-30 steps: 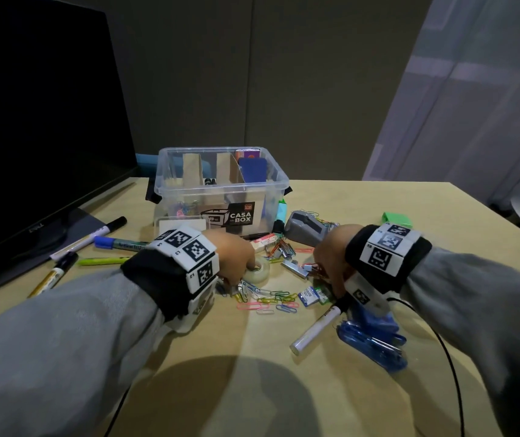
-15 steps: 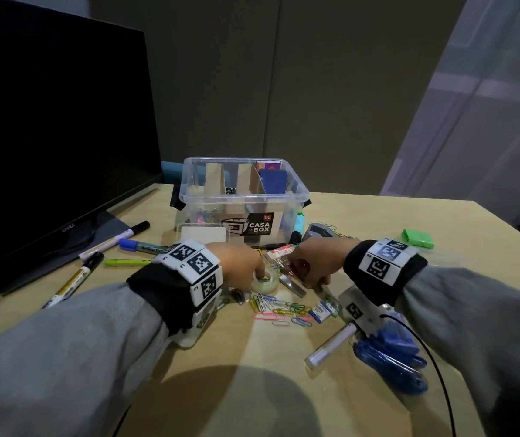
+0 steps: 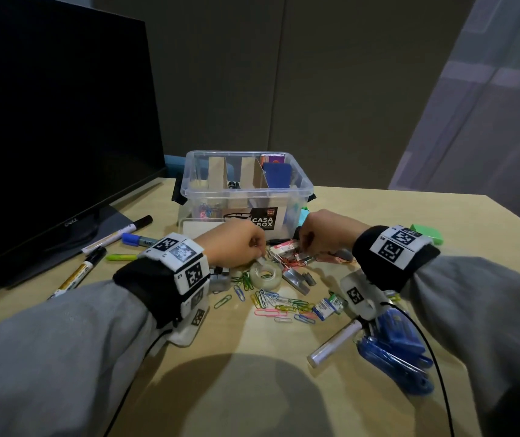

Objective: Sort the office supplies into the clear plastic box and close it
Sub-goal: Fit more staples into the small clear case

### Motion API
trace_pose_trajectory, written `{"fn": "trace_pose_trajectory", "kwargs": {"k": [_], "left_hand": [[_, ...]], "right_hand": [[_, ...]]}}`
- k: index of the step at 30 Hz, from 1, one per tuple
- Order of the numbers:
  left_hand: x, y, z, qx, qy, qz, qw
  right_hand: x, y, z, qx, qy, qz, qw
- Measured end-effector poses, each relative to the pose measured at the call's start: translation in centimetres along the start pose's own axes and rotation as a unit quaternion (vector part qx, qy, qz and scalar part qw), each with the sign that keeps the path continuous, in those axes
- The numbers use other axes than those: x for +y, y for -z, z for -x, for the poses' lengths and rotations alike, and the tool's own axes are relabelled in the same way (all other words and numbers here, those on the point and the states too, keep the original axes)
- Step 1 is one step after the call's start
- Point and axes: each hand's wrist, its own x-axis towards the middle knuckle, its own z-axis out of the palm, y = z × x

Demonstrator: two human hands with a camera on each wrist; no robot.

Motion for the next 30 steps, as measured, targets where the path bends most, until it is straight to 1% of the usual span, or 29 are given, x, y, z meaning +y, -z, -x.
{"fn": "trace_pose_trajectory", "kwargs": {"k": [2,4,6,8,13,16,18,21,27,30], "left_hand": [[0.0,-0.3,-0.2,0.028,0.010,0.050,0.998],[0.1,-0.6,-0.4,0.039,0.026,0.108,0.993],[0.1,-0.8,-0.6,0.038,0.040,0.154,0.987],[0.2,-0.8,-0.7,0.039,0.050,0.187,0.980],[0.3,-1.1,-0.9,0.060,0.071,0.233,0.968],[-0.1,-1.2,-1.0,0.058,0.084,0.255,0.961],[-0.2,-1.2,-0.9,0.056,0.089,0.278,0.955],[-0.3,-1.1,-0.8,0.061,0.098,0.311,0.943],[-0.6,-0.9,-0.5,0.058,0.111,0.323,0.938],[-0.7,-0.8,-0.3,0.060,0.115,0.328,0.936]], "right_hand": [[0.0,0.0,0.0,-0.077,-0.033,-0.003,0.996],[-0.1,-0.3,0.0,-0.160,-0.044,-0.003,0.986],[-0.3,-0.8,0.0,-0.190,-0.042,0.002,0.981],[-0.6,-1.2,0.0,-0.180,-0.042,0.011,0.983],[-1.0,-1.2,0.1,-0.120,-0.057,0.063,0.989],[-1.3,-1.0,0.0,-0.085,-0.033,0.048,0.995],[-1.7,-1.0,-0.1,-0.096,-0.013,0.023,0.995],[-2.2,-1.1,-0.3,-0.118,-0.003,0.024,0.993],[-2.6,-1.0,-0.4,-0.097,0.003,0.068,0.993],[-2.7,-1.1,-0.2,-0.094,0.009,0.071,0.993]]}}
